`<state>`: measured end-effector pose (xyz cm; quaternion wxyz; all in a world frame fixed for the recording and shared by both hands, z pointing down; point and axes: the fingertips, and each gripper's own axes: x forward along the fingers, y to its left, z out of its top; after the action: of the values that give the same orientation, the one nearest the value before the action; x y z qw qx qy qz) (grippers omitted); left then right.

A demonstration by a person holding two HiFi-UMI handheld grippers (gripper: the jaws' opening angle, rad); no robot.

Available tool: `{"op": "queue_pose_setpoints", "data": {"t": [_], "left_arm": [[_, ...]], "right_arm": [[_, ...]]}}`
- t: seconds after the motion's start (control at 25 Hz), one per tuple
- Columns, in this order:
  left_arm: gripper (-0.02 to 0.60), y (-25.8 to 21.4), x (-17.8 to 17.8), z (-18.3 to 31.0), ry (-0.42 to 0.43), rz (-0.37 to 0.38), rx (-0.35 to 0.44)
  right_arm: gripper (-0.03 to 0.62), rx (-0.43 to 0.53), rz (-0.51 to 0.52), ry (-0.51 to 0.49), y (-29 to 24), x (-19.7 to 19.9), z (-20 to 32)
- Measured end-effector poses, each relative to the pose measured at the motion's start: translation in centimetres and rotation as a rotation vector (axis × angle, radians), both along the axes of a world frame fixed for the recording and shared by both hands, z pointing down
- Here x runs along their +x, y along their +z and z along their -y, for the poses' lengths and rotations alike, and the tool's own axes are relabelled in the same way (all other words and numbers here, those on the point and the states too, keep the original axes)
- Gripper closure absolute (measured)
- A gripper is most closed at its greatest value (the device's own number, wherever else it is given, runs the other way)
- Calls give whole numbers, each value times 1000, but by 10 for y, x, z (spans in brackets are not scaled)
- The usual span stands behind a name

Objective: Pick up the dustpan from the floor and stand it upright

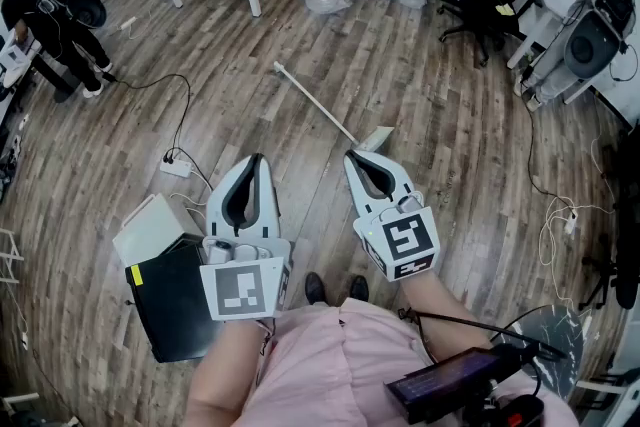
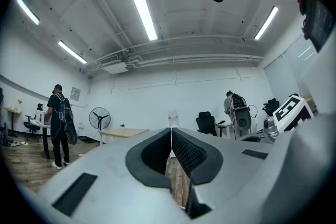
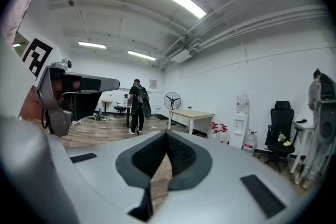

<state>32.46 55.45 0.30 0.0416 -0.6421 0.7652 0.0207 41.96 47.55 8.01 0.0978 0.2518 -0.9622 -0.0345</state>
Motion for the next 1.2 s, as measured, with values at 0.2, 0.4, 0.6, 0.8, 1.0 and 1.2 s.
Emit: {"op": "queue_pose_setpoints", "data": {"t": [0.2,0.4,0.6,0.8,1.0,1.2], "left_arm": [[568,2,-15,-5,4,0,4],[568,3,-37,-10,6,4,15],[568,10,-59,-13,0,13,-4],[568,14,-71,-6,-14,23,-17],[568,22,-80,11,-1,11,-10],[568,32,-93,44,-4,25,-13]], "right_arm": [[594,-2,0,-4,3,-16,-5],[594,14,8,-3,3,-35,-7],[403,23,26,2,1,-51,-6],[402,33,7,15,1,-56,9],[401,24,8,27,8,-63,30],[402,-7,6,23,26,-77,64]]}}
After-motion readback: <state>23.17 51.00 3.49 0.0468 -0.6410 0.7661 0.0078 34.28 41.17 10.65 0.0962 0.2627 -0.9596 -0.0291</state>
